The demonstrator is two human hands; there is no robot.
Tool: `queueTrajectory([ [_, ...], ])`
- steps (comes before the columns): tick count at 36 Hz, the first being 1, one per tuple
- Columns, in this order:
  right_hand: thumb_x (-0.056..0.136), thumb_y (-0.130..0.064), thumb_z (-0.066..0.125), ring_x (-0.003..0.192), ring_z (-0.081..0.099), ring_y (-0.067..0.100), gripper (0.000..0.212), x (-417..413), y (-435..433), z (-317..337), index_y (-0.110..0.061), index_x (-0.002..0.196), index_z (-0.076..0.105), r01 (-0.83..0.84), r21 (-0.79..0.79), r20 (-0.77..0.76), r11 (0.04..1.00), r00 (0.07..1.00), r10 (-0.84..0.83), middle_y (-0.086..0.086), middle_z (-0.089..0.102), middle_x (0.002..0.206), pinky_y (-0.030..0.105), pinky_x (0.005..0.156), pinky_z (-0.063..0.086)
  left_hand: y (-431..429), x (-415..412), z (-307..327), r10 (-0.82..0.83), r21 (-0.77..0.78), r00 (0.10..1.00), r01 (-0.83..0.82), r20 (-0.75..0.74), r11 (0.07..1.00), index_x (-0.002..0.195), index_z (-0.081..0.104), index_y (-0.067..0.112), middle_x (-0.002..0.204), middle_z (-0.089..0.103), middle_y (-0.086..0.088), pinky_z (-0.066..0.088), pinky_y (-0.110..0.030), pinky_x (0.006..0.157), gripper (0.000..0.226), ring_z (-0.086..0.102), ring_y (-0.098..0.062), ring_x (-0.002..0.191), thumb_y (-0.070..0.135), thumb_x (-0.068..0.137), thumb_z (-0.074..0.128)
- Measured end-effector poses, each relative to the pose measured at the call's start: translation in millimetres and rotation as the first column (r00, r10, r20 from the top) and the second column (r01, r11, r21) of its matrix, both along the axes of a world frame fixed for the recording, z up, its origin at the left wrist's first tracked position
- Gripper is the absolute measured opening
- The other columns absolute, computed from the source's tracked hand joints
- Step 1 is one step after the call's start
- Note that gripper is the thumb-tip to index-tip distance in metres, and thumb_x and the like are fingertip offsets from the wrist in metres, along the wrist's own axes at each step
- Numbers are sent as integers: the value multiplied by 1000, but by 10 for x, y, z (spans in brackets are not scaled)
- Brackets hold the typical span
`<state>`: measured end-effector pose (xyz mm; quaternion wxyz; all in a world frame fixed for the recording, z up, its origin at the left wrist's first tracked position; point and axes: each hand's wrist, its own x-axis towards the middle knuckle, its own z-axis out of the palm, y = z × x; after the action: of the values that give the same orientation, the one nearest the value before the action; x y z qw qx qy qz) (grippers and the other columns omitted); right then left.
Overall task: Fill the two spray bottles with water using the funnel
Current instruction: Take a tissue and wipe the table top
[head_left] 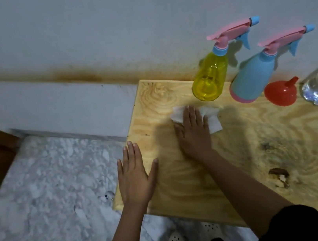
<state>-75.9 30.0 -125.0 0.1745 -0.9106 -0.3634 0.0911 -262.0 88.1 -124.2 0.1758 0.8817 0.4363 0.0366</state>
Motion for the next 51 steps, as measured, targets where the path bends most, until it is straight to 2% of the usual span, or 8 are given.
queueTrajectory([
  [3,85,-54,0,147,3,26,77,10,115,4,-13,150,5,-106,-2,-39,994,994,106,10,6,159,42,117,-2,-7,6,8,8,-1,1000,-8,2,1000,151,-1,20,156,-10,9,-12,-28,115,83,-16,-4,142,71,85,6],
  [7,98,-45,14,147,-7,25,61,29,153,-23,-16,150,2,-55,-40,9,998,998,56,7,-2,159,39,116,-10,-17,16,18,21,4,1000,-21,-3,1000,151,1,19,157,-6,8,-15,-26,114,83,-12,-5,143,70,85,6],
  [14,101,-40,20,147,-8,26,61,91,389,-29,-8,150,4,11,-108,36,994,999,-7,11,-3,159,45,116,-10,-23,39,27,40,6,999,-40,-9,999,151,1,22,157,-7,9,-15,-27,114,81,-11,-5,144,70,86,9],
  [27,101,-38,21,146,-14,21,62,434,696,20,-8,149,-5,-244,-99,12,965,969,246,11,-12,158,37,116,-13,0,24,-10,59,8,998,-59,-20,998,151,3,22,158,-3,8,-12,-27,116,78,-9,-4,145,69,89,13],
  [32,97,-47,29,146,-10,30,74,275,550,29,-3,149,-2,19,-7,-53,1000,998,-19,20,-10,157,38,117,-6,-3,31,-1,59,3,998,-59,-14,998,151,5,21,158,-3,8,-13,-27,116,78,-11,-2,144,68,90,16],
  [35,98,-45,28,146,-9,31,75,258,637,23,2,147,-4,46,-47,-58,998,997,-49,21,-9,156,38,117,-7,-2,32,-3,60,-1,998,-60,-11,998,151,6,21,158,-2,8,-10,-28,117,78,-9,-3,144,68,90,16],
  [44,101,-27,25,146,-8,26,61,457,1004,55,1,147,-3,-301,-19,-65,954,952,299,16,-5,158,35,119,-5,-5,31,-8,61,-15,998,-61,1,998,150,1,23,158,-4,9,-10,-28,117,77,-12,-2,143,68,90,15],
  [51,97,-14,38,146,12,28,55,333,1070,105,3,146,20,-695,22,25,719,719,695,19,19,155,33,118,4,15,35,-2,76,-10,997,-76,14,997,151,4,23,158,-2,10,-8,-28,117,78,-10,0,143,68,90,21],
])
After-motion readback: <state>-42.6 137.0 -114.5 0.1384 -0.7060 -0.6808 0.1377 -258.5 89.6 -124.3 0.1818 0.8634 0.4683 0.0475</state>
